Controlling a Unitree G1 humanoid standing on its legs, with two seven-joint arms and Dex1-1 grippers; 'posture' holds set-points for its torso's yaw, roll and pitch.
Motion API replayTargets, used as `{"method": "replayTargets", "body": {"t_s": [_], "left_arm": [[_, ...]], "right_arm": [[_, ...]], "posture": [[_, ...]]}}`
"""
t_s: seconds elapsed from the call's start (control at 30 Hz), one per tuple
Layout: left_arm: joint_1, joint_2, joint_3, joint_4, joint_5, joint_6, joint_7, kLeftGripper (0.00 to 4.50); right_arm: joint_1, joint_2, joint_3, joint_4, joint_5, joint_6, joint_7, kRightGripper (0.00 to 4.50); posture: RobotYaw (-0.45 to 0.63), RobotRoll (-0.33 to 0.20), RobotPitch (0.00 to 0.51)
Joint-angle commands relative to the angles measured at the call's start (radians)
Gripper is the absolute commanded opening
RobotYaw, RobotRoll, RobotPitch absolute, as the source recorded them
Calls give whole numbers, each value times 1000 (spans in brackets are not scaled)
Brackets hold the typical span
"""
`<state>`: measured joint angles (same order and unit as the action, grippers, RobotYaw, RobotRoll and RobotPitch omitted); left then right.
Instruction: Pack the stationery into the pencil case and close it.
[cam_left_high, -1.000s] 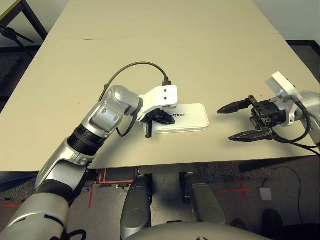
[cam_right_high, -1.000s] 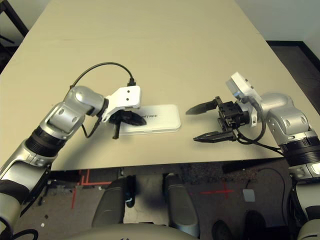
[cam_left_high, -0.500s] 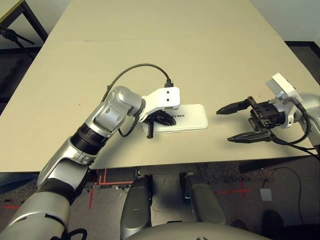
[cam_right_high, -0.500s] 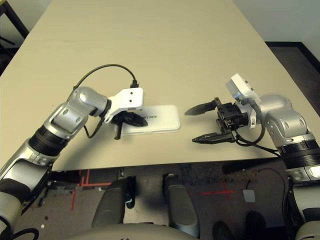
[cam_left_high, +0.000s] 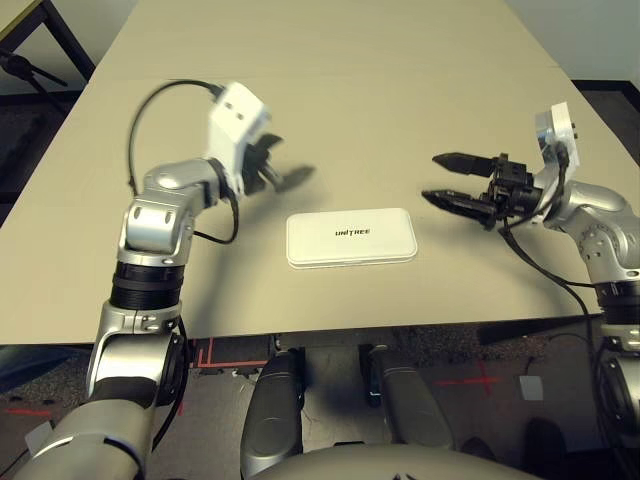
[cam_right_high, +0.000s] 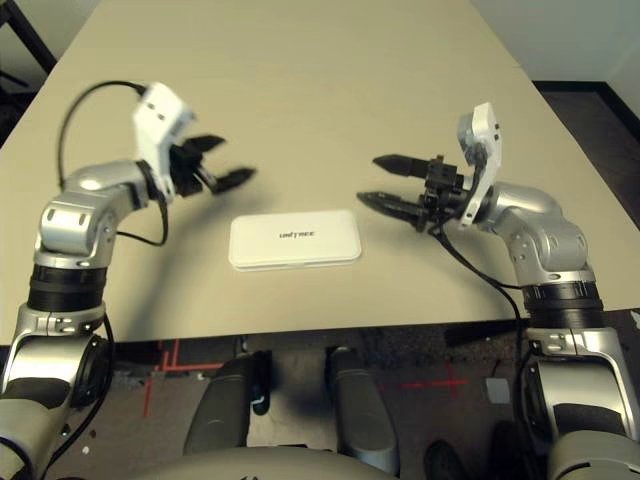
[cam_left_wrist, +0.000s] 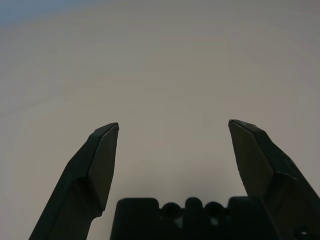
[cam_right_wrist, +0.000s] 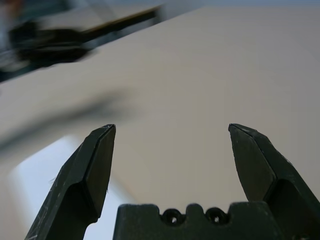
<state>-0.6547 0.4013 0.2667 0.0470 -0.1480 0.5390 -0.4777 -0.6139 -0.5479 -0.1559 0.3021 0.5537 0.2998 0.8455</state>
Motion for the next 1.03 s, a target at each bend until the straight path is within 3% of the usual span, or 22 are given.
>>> {"method": "replayTargets", "body": {"t_s": [0.03,0.3,0.53,1.03], "left_arm": [[73,-22,74,19,3,-112,124,4459],[164,-69,184,39,-1,-297,349,4459],[184,-84,192,160,-20,-411,412,4459],[188,-79,168,210,-66,-422,403,4459]], "right_arm": [[-56,47,-86,134,-109,-77,-298,4500],[-120,57,-162,376,-204,-221,-535,4500],[-133,55,-168,505,-251,-310,-593,4500],[-53,86,-175,418,-257,-313,-613,4500]], "posture": [[-4,0,164],[-3,0,153],[-26,0,151],[-58,0,171]]}}
